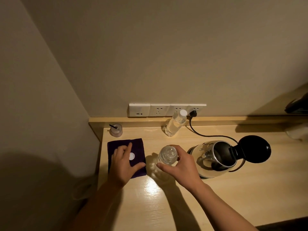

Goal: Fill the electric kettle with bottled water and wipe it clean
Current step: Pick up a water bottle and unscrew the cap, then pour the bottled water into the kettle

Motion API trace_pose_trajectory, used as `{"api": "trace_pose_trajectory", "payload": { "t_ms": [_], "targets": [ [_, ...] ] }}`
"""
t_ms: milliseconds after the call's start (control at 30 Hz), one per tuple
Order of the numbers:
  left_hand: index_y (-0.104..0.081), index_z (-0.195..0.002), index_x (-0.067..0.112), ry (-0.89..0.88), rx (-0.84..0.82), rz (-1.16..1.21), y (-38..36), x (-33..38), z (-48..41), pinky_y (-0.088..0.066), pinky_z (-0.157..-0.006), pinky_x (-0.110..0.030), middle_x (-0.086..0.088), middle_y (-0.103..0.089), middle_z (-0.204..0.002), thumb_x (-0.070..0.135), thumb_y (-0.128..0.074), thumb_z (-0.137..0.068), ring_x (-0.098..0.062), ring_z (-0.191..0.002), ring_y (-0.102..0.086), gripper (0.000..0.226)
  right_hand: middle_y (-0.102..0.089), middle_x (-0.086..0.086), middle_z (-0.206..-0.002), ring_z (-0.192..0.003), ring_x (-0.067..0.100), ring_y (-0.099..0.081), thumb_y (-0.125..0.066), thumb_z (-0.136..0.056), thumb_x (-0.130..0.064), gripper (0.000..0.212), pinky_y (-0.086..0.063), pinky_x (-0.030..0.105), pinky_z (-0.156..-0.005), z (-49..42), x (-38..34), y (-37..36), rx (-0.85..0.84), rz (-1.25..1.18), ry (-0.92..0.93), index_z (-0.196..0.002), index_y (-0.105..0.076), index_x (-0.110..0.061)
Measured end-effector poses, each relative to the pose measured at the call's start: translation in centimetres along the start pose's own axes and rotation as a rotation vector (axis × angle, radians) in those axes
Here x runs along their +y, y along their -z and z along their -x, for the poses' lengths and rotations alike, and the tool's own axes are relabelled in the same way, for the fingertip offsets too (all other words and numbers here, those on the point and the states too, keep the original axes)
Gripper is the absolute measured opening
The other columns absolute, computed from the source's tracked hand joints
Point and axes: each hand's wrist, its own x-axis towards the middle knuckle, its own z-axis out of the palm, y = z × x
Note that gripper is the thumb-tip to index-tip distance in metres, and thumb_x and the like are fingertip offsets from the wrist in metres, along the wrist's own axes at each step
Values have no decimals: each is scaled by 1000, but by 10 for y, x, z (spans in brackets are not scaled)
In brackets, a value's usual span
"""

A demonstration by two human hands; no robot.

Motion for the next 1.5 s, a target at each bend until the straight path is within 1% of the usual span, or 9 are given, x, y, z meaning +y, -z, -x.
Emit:
{"api": "trace_pose_trajectory", "payload": {
  "t_ms": [100,200,333,533,833,900,1100,1367,1500],
  "targets": [
    [-25,-161,37,-50,-246,192,11,38,16,-33,-111,-31,17,-35,-148,73,-82,-58,-4,-134,-31,124,-74,-19,-102,-98,0,-69,-94,-66,-42,59,-53,15,-82,7,-9,2,28,-17,6,-117,-66,-32],
    [-33,-153,43,-25,-244,481,11,86,28,-38,-112,-29,21,-39,-152,52,-90,-58,-2,-139,-39,112,-74,-19,-101,-96,1,-70,-90,-65,-47,58,-56,21,-80,15,-21,5,64,-21,34,-116,-66,-33],
    [-60,-125,34,106,-72,788,13,143,38,-58,-88,-22,12,-70,-115,5,-87,-79,-9,-107,-69,61,-71,-23,-100,-99,0,-65,-87,-63,-57,58,-48,17,-87,26,-31,8,147,39,87,-113,-68,-35],
    [-63,-101,21,115,-26,1029,8,186,41,-53,-64,-6,21,-76,-85,-24,-58,-93,7,-76,-71,46,-63,-28,-106,-113,-2,-51,-82,-63,-67,58,-27,18,-100,38,-24,27,327,119,90,-112,-66,-41],
    [-62,-120,44,1,-301,802,-14,199,30,-64,-85,-41,12,-77,-109,43,-94,-62,-11,-99,-76,66,-47,-34,-137,-134,-4,-43,-72,-79,-61,68,-33,24,-110,82,30,65,536,133,71,-140,-48,-40],
    [-60,-118,49,-84,-322,714,-13,204,22,-63,-79,-26,20,-74,-111,49,-92,-63,-3,-101,-73,64,-49,-24,-141,-137,-5,-40,-65,-85,-56,64,-25,17,-112,101,61,71,654,168,15,-143,-47,-37],
    [-61,-120,45,-184,-492,659,-8,214,7,-55,-79,-9,23,-73,-114,46,-89,-63,-4,-105,-72,64,-31,-1,-167,-154,17,-25,-47,-92,-64,80,-21,41,-122,119,165,68,548,430,-301,-159,-25,-26],
    [-61,-112,35,-151,-604,534,-25,206,-2,-59,-74,-15,5,-74,-108,14,-93,-75,-10,-98,-74,53,-18,-2,-172,-157,16,-11,-49,-85,-74,97,-7,35,-120,79,236,28,370,600,-473,-162,-15,-26],
    [-64,-113,32,-139,-680,576,-21,210,-4,-63,-76,-22,5,-76,-101,35,-91,-62,-12,-98,-74,58,-19,2,-172,-157,16,-8,-47,-87,-73,96,-1,33,-125,76,245,22,340,638,-464,-162,-18,-21]
  ]
}}
